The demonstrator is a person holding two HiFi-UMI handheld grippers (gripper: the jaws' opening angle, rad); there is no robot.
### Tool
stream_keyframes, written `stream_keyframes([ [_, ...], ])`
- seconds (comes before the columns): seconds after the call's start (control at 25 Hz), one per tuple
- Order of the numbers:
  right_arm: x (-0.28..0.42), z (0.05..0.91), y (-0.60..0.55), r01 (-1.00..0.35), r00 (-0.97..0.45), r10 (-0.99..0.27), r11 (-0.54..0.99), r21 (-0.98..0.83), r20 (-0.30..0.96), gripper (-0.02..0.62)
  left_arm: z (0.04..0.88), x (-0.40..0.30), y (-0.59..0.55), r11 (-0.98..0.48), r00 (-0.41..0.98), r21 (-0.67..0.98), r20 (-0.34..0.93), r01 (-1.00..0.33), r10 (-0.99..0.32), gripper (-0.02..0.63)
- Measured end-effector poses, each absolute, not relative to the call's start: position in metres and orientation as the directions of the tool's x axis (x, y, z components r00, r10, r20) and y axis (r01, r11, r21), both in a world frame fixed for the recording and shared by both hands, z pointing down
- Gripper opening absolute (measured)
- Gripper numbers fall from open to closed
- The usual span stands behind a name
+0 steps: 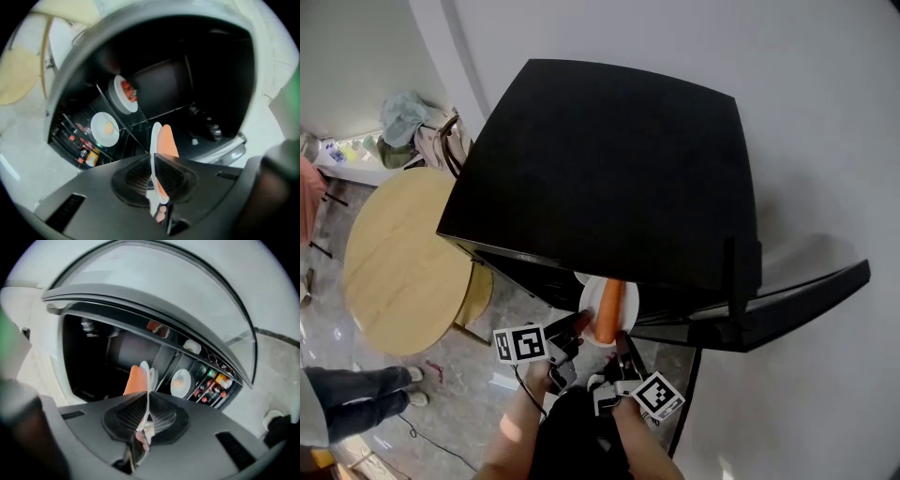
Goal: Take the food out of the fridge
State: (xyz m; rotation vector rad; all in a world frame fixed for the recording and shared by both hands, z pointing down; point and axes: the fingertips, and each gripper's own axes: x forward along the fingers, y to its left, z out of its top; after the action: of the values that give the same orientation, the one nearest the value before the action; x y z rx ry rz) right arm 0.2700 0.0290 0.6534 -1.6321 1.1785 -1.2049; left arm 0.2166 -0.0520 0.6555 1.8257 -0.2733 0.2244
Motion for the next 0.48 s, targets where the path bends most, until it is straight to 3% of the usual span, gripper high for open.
stream_keyframes([
  [0.16, 0.232, 0.584, 0.067, -0.285, 0.042, -0.933, -0.354, -0.891, 0.358, 0.02, 0.578, 0.17, -0.017, -0.219, 0.934, 0.908, 0.338, -0.356, -0.117, 0.025],
  [0.48, 0.161, 0.487, 0.059, -0.305, -0.207, -0.939, -0.205, -0.93, 0.275, 0.02, 0.484, 0.083, -0.002, -0.161, 0.868, 0.887, 0.362, -0.433, -0.341, 0.026],
])
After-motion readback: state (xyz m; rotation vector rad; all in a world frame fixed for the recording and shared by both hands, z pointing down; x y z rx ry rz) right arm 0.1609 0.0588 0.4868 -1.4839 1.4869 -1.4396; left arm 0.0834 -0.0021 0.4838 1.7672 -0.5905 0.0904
